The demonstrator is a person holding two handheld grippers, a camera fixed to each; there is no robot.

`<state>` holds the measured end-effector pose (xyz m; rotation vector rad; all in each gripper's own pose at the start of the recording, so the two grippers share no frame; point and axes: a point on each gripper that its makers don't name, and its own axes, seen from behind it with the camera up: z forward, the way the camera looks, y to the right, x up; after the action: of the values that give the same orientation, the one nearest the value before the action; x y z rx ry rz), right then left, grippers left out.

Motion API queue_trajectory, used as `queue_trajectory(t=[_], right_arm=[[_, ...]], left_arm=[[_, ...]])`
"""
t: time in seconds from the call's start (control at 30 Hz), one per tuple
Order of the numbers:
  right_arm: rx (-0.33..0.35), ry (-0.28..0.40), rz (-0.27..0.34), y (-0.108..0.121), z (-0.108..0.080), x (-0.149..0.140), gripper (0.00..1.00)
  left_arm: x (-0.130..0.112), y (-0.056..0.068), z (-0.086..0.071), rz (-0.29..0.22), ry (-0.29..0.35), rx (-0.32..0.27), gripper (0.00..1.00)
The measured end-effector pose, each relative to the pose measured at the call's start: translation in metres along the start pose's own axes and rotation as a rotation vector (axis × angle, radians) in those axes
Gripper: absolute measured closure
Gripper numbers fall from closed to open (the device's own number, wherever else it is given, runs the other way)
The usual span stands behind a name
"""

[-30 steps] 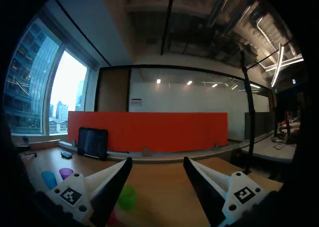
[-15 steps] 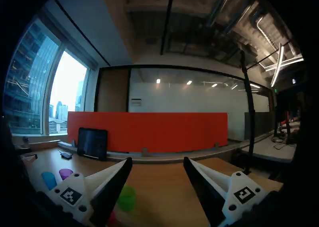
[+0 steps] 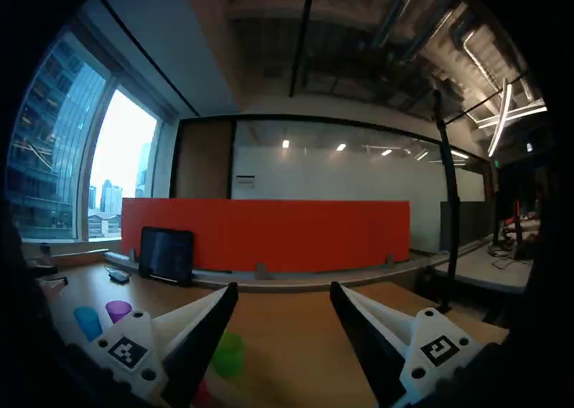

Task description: Pour water

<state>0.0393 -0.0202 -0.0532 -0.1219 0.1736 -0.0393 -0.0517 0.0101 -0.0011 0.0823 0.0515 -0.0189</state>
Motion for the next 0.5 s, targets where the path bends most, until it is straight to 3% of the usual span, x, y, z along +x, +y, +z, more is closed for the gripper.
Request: queue_trajectory(t=[0.5], right_arm=[[0.011, 0.019, 0.000, 0.0027, -0.0026, 0.0024, 0.01]], left_arm=[[-0.0035, 0.0014, 0.0013, 0.001, -0.014, -0.005, 0.01]])
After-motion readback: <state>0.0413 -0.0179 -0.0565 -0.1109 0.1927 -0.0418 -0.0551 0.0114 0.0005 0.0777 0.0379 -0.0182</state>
